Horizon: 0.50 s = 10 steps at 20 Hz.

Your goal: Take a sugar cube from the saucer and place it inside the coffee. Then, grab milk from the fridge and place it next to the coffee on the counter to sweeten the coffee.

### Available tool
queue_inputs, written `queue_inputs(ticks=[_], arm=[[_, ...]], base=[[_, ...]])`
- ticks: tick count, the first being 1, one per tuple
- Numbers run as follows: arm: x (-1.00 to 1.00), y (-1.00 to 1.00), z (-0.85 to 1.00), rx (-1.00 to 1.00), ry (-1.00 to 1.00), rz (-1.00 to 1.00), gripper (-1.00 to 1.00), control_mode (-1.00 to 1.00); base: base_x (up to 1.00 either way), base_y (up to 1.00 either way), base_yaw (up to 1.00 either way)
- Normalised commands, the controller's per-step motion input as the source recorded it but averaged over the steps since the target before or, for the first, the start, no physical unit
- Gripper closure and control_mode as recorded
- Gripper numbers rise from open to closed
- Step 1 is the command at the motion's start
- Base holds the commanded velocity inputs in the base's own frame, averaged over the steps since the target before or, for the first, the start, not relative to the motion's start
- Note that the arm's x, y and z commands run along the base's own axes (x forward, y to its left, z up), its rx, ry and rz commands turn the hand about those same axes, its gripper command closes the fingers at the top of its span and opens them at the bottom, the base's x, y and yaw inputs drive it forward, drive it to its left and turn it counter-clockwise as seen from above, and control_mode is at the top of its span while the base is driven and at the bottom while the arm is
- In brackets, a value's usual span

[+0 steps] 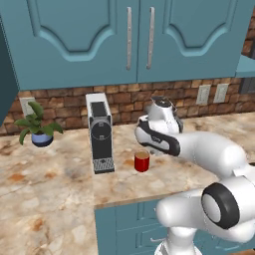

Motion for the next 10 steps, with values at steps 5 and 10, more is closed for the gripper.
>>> queue_inputs(ticks=[5,10], arm=[[-1.0,-0.07,0.43,0.0,-0.25,-0.12,-1.0,-1.0],[-1.0,-0.06,0.63,0.0,-0.35,-0.13,-1.0,-1.0]], base=[[0.0,0.0,0.0],[0.0,0.0,0.0]])
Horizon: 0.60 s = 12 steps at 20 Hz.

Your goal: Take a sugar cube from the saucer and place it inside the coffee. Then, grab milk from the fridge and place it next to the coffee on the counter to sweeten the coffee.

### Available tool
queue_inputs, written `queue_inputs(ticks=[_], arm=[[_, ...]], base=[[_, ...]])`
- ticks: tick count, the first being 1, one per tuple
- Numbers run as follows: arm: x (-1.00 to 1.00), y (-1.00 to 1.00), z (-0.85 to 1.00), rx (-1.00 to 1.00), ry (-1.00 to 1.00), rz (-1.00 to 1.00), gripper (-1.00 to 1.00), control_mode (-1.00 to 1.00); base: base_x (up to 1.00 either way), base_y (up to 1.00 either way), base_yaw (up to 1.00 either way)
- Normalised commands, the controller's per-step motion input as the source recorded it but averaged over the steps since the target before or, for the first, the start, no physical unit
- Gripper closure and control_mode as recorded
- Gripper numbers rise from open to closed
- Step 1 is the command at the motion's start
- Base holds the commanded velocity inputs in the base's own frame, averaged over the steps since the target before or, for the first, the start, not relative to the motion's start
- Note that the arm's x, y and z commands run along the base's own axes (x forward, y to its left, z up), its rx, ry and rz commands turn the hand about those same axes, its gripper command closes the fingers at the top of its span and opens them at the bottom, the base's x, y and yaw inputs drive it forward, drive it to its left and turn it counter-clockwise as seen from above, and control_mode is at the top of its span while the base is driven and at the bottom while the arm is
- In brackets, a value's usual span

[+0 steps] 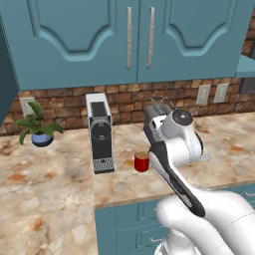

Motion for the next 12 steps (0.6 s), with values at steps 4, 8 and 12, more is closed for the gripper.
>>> queue_inputs(ticks=[4,8,12], arm=[[-0.66,-0.2,0.55,0.01,-0.2,-0.1,-1.0,-1.0],[-0.2,-0.49,0.5,0.15,-0.01,0.0,-1.0,-1.0],[0.0,-0.53,0.48,0.18,0.0,0.0,-1.0,-1.0]], base=[[0.0,0.0,0.0],[0.0,0.0,0.0],[0.0,0.0,0.0]])
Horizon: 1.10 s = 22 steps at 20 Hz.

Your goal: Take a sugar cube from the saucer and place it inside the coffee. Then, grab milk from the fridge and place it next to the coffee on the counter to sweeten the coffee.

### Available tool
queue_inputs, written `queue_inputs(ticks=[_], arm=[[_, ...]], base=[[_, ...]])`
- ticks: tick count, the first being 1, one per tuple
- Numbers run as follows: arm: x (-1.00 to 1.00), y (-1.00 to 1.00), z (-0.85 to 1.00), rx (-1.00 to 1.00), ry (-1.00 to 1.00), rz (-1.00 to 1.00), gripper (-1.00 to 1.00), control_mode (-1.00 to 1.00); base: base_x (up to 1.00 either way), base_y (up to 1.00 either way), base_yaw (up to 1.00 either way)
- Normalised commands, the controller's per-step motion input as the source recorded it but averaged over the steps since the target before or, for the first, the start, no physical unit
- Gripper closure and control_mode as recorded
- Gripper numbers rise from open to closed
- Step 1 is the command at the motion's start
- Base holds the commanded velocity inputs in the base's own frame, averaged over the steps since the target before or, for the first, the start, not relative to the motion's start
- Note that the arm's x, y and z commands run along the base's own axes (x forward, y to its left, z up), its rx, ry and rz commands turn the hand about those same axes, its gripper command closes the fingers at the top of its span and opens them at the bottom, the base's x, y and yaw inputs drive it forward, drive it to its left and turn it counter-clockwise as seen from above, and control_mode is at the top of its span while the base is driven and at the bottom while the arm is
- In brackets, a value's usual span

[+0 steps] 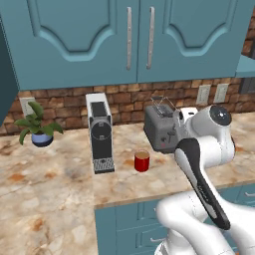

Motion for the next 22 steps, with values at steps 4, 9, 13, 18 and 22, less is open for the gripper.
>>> queue_inputs(ticks=[4,9,13,18,22], arm=[[-0.05,-0.25,0.18,0.06,-0.03,-0.04,-1.0,-1.0],[0.0,0.0,0.0,0.0,0.0,0.0,-1.0,-1.0],[-0.03,0.0,0.0,0.0,0.0,0.0,-1.0,1.0],[0.0,0.0,0.0,0.0,0.0,0.0,-1.0,1.0],[0.0,0.0,0.0,0.0,0.0,0.0,-1.0,1.0]], base=[[0.0,0.0,0.0],[0.0,0.0,0.0],[-0.45,-0.02,-0.03],[-0.35,-0.23,-0.35],[-0.09,-0.44,-0.62]])
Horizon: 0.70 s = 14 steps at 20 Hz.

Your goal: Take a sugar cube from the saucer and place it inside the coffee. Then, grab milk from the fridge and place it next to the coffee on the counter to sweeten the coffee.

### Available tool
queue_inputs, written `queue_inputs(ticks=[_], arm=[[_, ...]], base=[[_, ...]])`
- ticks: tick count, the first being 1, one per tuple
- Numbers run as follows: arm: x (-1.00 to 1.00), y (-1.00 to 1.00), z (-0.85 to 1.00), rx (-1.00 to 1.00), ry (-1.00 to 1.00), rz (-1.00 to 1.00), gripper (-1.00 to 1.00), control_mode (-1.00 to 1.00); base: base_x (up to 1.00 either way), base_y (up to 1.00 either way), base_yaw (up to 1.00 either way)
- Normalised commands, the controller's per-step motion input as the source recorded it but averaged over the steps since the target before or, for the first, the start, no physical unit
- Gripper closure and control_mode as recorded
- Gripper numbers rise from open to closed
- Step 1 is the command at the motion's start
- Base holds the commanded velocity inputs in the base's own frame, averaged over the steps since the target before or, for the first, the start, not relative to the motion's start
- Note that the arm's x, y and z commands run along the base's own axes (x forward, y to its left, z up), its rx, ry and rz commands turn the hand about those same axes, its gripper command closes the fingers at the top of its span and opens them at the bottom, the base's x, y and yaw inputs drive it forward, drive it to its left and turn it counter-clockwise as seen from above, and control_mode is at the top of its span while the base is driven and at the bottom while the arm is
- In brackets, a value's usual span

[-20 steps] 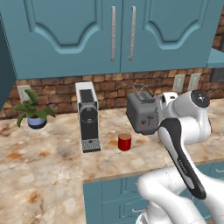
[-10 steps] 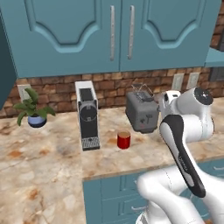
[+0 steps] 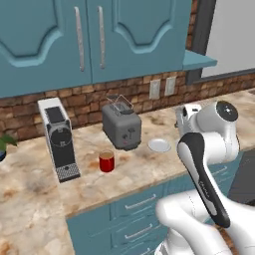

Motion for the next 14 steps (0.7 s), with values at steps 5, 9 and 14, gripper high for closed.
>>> queue_inputs(ticks=[5,9,14], arm=[[0.0,0.0,0.0,0.0,0.0,0.0,-1.0,1.0],[0.0,0.0,0.0,0.0,0.0,0.0,-1.0,1.0],[0.0,0.0,0.0,0.0,0.0,0.0,-1.0,1.0]], base=[[0.0,-0.5,-0.65],[0.0,-0.61,-0.62],[0.0,-0.62,-0.63]])
